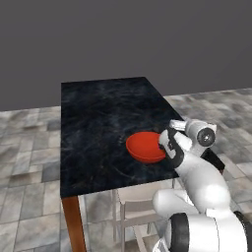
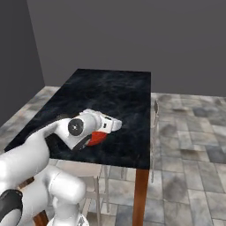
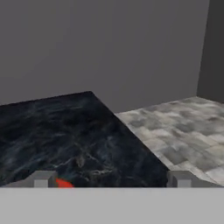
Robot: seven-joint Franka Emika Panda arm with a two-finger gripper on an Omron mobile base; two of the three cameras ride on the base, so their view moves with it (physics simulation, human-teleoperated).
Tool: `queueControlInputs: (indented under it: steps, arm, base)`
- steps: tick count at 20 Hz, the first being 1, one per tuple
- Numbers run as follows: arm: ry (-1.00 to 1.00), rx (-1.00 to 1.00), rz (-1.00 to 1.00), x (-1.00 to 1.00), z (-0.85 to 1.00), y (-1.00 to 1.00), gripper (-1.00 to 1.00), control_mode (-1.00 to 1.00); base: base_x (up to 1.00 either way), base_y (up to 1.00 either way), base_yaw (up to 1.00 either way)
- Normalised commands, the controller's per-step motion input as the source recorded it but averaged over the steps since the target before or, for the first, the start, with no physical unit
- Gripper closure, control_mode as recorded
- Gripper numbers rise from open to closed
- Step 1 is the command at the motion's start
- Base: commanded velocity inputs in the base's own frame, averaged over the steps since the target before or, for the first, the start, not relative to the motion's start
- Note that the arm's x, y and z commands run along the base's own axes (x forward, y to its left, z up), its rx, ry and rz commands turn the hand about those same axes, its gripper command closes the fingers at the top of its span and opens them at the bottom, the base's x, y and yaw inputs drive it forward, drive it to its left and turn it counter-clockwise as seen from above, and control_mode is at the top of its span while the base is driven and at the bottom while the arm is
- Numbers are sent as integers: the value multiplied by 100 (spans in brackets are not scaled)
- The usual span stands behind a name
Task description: Pick up the bowls from the cabinet and place each bowl in front of a stool on the dining counter.
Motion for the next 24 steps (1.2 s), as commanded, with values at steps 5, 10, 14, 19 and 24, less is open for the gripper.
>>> queueControlInputs:
  steps: [5, 10, 14, 19, 24]
  arm:
    - [30, -29, 0, -52, 100, -47, -100, -100]
    - [37, -23, 5, -67, 100, -15, -100, -100]
    - [29, -21, 12, -89, 57, 2, -100, -100]
    - [9, -12, 23, -87, -18, 37, -100, -100]
    - [-15, -2, 19, -82, -58, 68, -100, -100]
  base:
    - [0, 0, 0]
    - [0, 0, 0]
    - [0, 0, 0]
    - [0, 0, 0]
    - [0, 0, 0]
